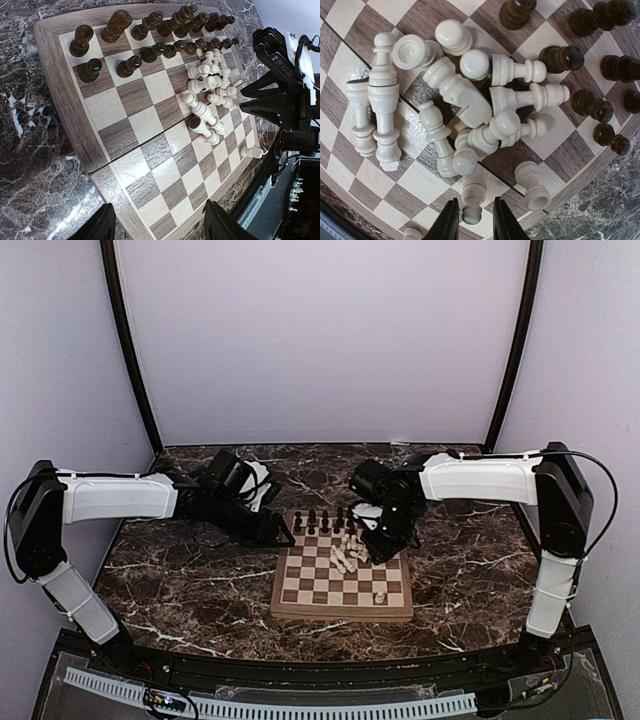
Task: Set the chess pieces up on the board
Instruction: Pick up the pawn from the chessboard, then place the pawn at h2.
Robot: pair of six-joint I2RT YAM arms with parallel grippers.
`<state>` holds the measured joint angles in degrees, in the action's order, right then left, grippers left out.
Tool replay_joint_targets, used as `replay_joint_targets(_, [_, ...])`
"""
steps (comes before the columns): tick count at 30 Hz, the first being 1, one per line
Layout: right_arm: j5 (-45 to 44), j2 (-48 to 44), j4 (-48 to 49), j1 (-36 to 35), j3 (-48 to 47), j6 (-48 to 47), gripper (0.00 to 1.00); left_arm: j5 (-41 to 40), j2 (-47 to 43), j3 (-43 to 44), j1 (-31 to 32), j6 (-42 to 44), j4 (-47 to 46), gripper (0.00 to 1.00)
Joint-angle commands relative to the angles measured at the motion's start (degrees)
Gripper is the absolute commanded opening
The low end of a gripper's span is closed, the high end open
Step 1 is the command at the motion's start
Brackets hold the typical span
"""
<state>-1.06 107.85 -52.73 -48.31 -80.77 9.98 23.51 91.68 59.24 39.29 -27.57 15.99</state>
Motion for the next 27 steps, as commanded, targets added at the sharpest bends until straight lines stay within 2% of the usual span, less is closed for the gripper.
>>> replay_joint_targets(1, [0.7,0.5,0.9,0.5,-1.2,0.0,0.24,0.7,0.1,2.0,0.3,1.0,1.0,0.63])
replay_joint_targets(12, [0.8,-0.6,-0.5,0.6,-3.0,-0.2,0.06,1.3,1.7,3.4,0.3,2.0,2.0,0.63])
replay_joint_targets(21, [-1.9,-9.2,-6.5,0.6,-3.1,1.5,0.05,1.2,2.3,3.3,0.3,1.7,1.1,0.63])
replay_joint_targets(27, [-4.5,-15.0,-7.2,1.5,1.4,3.4,0.04,0.7,1.9,2.5,0.3,0.7,-0.8,0.63])
